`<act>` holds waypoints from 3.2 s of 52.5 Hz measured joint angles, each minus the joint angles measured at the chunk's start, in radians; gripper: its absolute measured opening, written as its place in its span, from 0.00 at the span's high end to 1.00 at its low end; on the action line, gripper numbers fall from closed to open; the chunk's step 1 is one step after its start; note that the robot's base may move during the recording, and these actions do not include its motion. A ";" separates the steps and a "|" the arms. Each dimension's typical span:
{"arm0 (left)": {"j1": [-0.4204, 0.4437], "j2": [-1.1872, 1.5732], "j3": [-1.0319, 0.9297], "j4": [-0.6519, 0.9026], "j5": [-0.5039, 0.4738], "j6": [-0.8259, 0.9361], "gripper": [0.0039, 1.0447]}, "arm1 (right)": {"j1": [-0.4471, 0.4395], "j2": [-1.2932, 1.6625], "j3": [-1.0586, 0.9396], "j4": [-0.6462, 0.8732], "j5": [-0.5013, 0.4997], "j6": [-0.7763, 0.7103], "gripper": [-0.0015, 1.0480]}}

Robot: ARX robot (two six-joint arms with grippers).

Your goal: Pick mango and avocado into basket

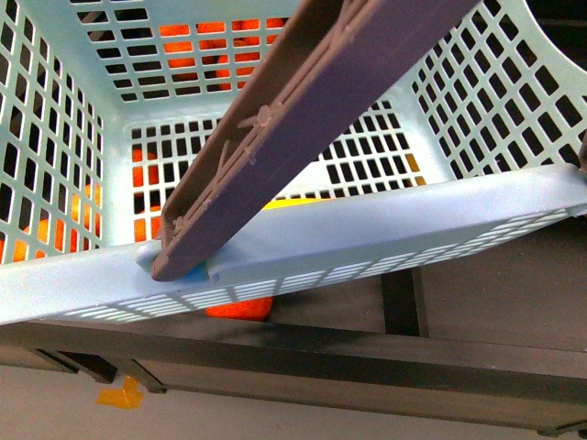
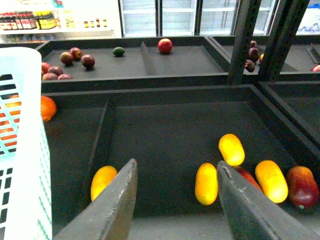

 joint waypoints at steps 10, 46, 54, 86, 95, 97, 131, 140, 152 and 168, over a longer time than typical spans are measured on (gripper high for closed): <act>0.000 0.000 0.000 0.000 -0.001 0.000 0.96 | 0.000 0.000 0.000 0.000 0.000 0.000 0.27; 0.000 0.001 0.002 0.000 -0.008 0.001 0.96 | -0.002 -0.003 -0.007 -0.001 -0.003 0.000 0.08; 0.000 0.001 0.002 0.000 0.002 0.001 0.96 | -0.002 -0.004 -0.008 -0.001 -0.004 0.000 0.08; -0.001 0.001 0.002 0.000 0.003 -0.001 0.96 | -0.002 -0.005 -0.008 -0.001 -0.003 0.000 0.08; -0.001 0.001 0.003 0.000 -0.002 0.003 0.96 | -0.002 -0.005 -0.009 -0.001 -0.004 0.000 0.08; -0.001 0.001 0.003 0.000 -0.001 0.001 0.96 | -0.002 -0.005 -0.009 -0.001 -0.002 0.000 0.08; 0.003 0.001 0.003 0.000 0.000 0.004 0.96 | -0.002 -0.005 -0.008 -0.001 -0.008 0.000 0.08; 0.014 0.000 0.003 0.000 -0.028 0.013 0.96 | -0.001 -0.004 -0.008 -0.001 -0.010 0.000 0.08; 0.004 0.000 0.003 0.000 0.002 0.004 0.96 | 0.016 0.084 0.150 -0.407 0.245 0.188 0.08; -0.003 0.001 0.004 0.000 -0.005 0.001 0.96 | -0.409 0.385 0.281 -0.635 0.130 0.360 0.08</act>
